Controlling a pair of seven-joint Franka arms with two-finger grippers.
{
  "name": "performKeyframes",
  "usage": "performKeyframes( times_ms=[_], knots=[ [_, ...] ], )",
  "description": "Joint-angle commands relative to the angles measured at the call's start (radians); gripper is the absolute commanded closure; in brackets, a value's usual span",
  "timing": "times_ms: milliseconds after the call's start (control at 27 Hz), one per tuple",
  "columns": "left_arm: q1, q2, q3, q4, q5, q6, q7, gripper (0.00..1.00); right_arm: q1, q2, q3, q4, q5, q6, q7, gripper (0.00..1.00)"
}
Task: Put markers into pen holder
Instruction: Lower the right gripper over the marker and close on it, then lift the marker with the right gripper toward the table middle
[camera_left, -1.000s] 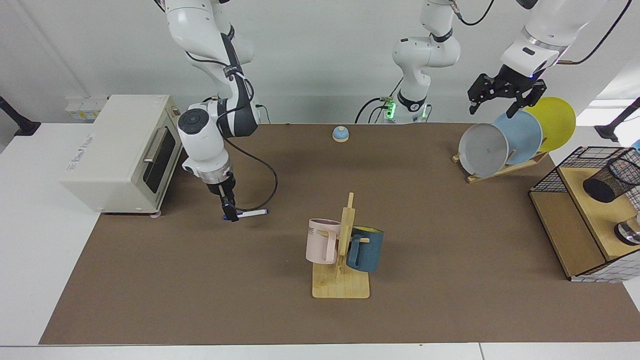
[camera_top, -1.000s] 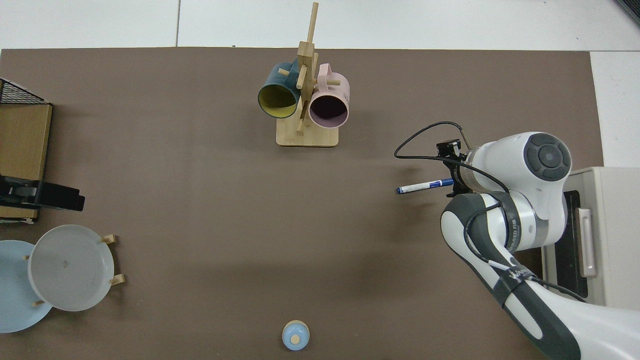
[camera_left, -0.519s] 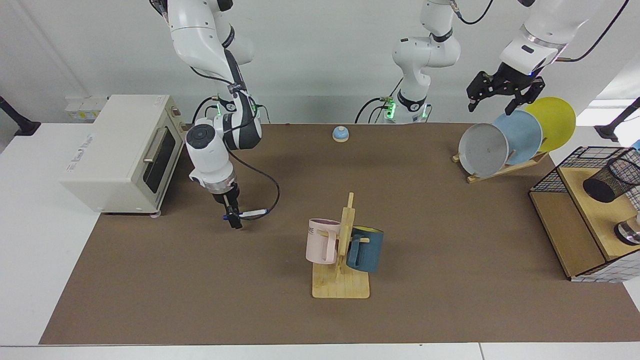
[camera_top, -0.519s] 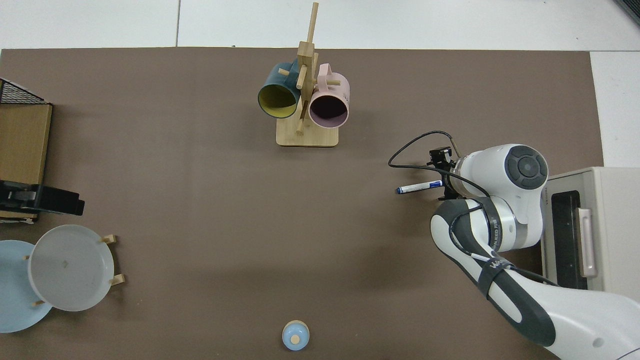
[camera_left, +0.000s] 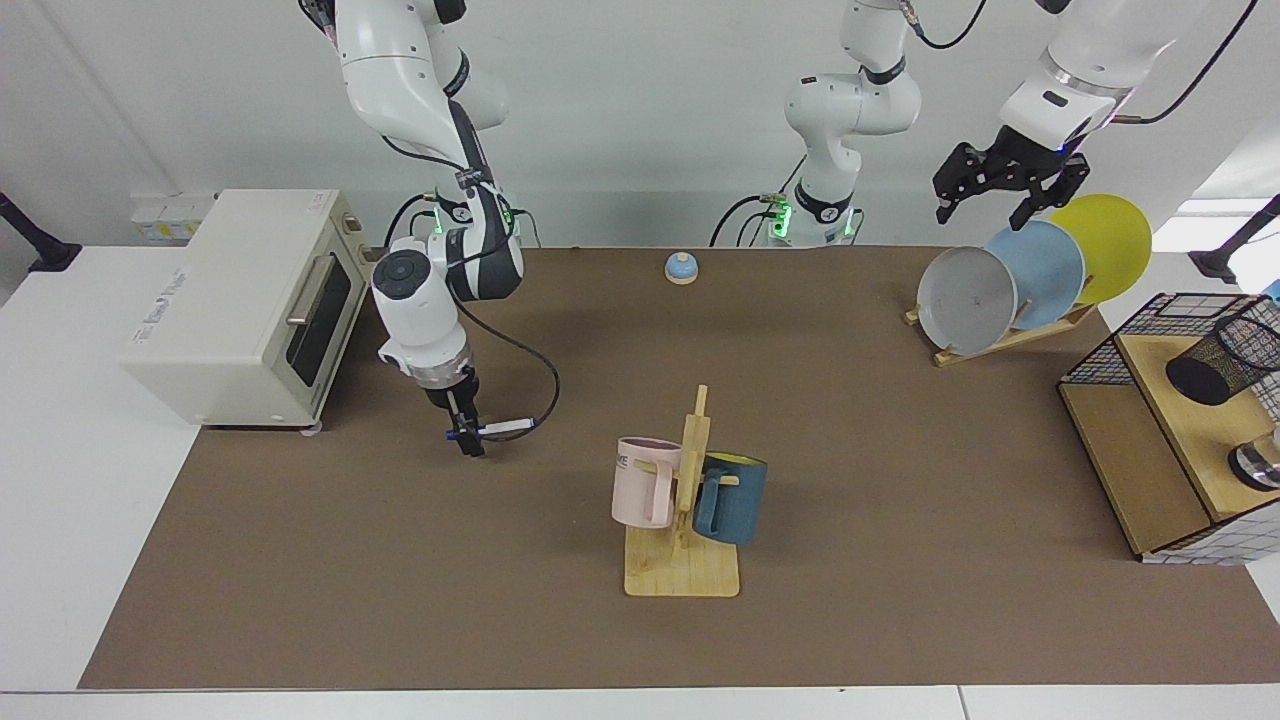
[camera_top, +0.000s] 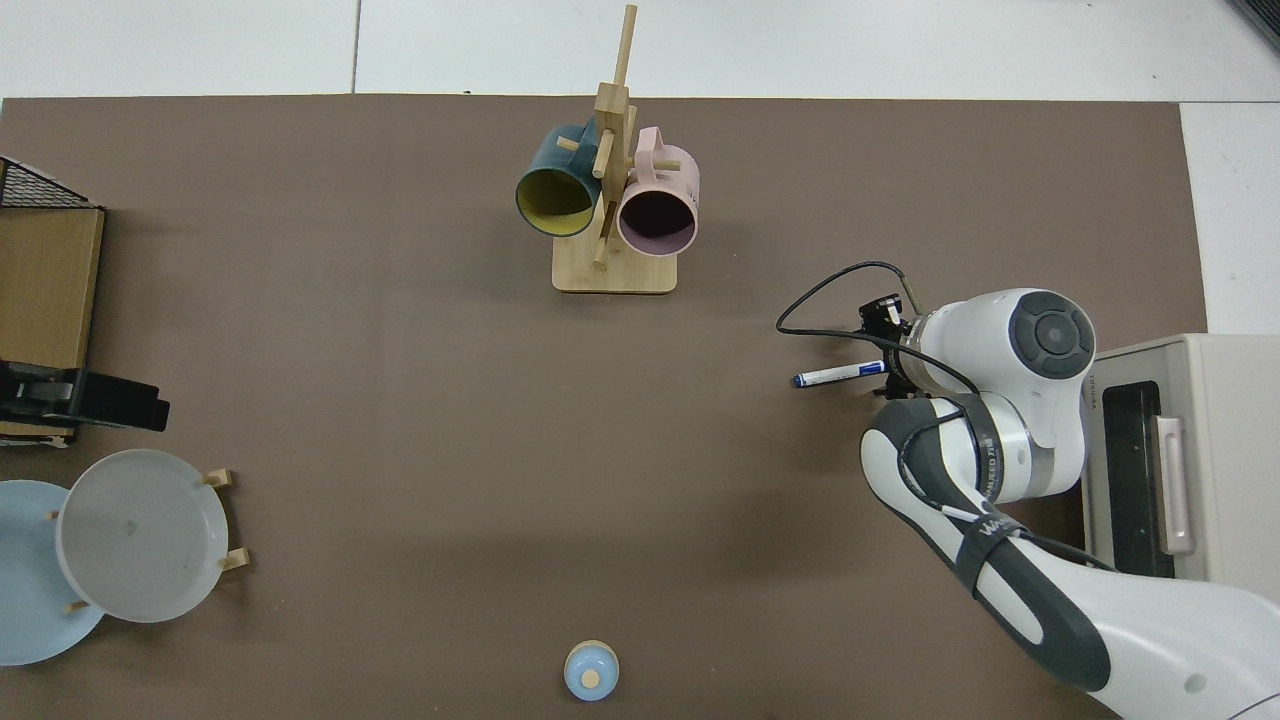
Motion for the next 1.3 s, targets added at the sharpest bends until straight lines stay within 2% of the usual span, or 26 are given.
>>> performKeyframes(
  times_ms=[0,222,481,593,778,1000,1259],
  knots=[
    [0.009,-0.028,-0.007,-0.03,0.0,-0.005,-0.01,0.0,-0.009,0.001,0.008,-0.014,0.006,0.03,0.008,0.25],
    [0.007,-0.028,-0.007,-0.03,0.0,-0.006,-0.01,0.0,-0.009,0.001,0.008,-0.014,0.005,0.03,0.007,0.47],
    [0.007,-0.028,-0.007,-0.03,0.0,-0.006,-0.01,0.0,-0.011,-0.001,0.008,-0.018,0.006,0.03,-0.033,0.51],
    [0.007,-0.028,-0.007,-0.031,0.0,-0.006,-0.01,0.0,-0.011,-0.001,0.008,-0.018,0.005,0.028,-0.035,0.63],
    [0.007,-0.028,-0.007,-0.031,0.0,-0.008,-0.01,0.0,-0.009,-0.001,0.008,-0.018,0.006,0.028,-0.03,0.9],
    [0.007,-0.028,-0.007,-0.03,-0.002,-0.006,-0.01,0.0,-0.011,-0.001,0.008,-0.02,0.005,0.028,-0.03,0.99],
    [0.007,-0.028,-0.007,-0.03,0.0,-0.006,-0.01,0.0,-0.006,-0.005,0.008,-0.02,0.006,0.021,-0.029,1.0]
  ],
)
